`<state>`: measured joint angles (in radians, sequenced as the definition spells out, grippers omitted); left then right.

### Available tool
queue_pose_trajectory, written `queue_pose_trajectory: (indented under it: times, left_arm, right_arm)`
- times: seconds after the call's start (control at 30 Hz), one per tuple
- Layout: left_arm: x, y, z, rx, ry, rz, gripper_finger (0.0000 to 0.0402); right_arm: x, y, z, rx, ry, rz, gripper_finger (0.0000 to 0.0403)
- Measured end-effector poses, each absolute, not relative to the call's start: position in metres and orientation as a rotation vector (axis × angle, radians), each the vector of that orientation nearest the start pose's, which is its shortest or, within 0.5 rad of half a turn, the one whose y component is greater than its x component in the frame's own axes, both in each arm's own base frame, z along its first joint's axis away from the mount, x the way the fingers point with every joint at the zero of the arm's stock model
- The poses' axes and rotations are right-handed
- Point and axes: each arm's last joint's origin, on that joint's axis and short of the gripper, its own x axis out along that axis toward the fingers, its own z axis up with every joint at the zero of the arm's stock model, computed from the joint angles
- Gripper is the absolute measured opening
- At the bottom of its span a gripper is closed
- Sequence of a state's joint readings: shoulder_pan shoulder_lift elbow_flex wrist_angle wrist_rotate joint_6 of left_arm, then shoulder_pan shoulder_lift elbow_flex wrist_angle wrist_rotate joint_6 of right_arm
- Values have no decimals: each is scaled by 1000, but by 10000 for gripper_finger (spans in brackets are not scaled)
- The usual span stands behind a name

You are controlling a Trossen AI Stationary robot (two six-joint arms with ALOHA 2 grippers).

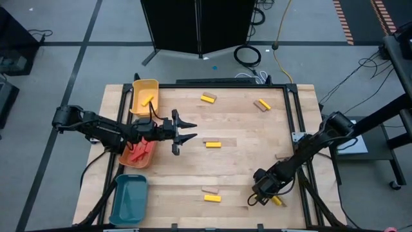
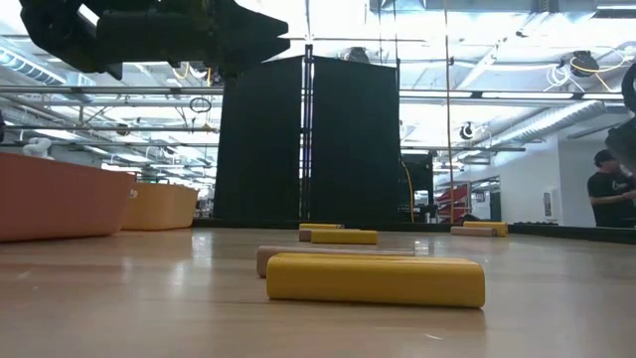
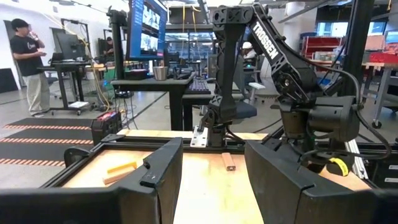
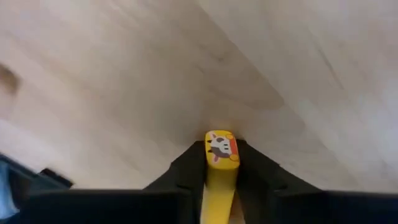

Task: Sort blocks
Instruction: Put the bottom right yellow block in the yellow bin

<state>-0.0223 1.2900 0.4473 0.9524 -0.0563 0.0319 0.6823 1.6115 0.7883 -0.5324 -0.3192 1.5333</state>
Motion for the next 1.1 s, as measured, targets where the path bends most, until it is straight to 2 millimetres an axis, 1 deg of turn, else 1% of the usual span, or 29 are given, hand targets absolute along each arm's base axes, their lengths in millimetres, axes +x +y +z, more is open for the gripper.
queue_pose_trajectory:
  times: [0.07,0.13,0.23,0.3,0.4,0.5,0.63,0.77,0.9,1.0,1.1]
  left_arm:
    - [251,-4,225,28,-110,36,171]
    - [251,-4,225,28,-110,36,171]
    - [251,-4,225,28,-110,36,171]
    - [251,-4,225,28,-111,22,171]
    - [250,-7,226,34,-126,-77,171]
    - [251,-10,227,43,-159,-177,171]
    - [256,-13,225,63,-225,-262,171]
    - [264,-13,213,50,-257,-278,171]
    - [272,-8,202,-15,-273,-268,171]
    - [282,-5,198,-56,-250,-261,171]
    - [293,-4,195,-61,-223,-296,171]
  right_arm:
    - [199,173,139,934,1627,-341,39]
    - [201,174,143,946,1589,-300,31]
    - [210,174,151,963,1461,-221,34]
    - [220,173,155,971,1353,-168,45]
    - [238,170,163,951,1166,-58,58]
    - [257,162,173,864,958,43,58]
    - [281,146,190,696,681,175,51]
    - [299,129,209,510,428,262,51]
    - [310,111,226,301,199,274,51]
    - [316,96,233,178,98,164,51]
    - [319,83,234,101,68,54,51]
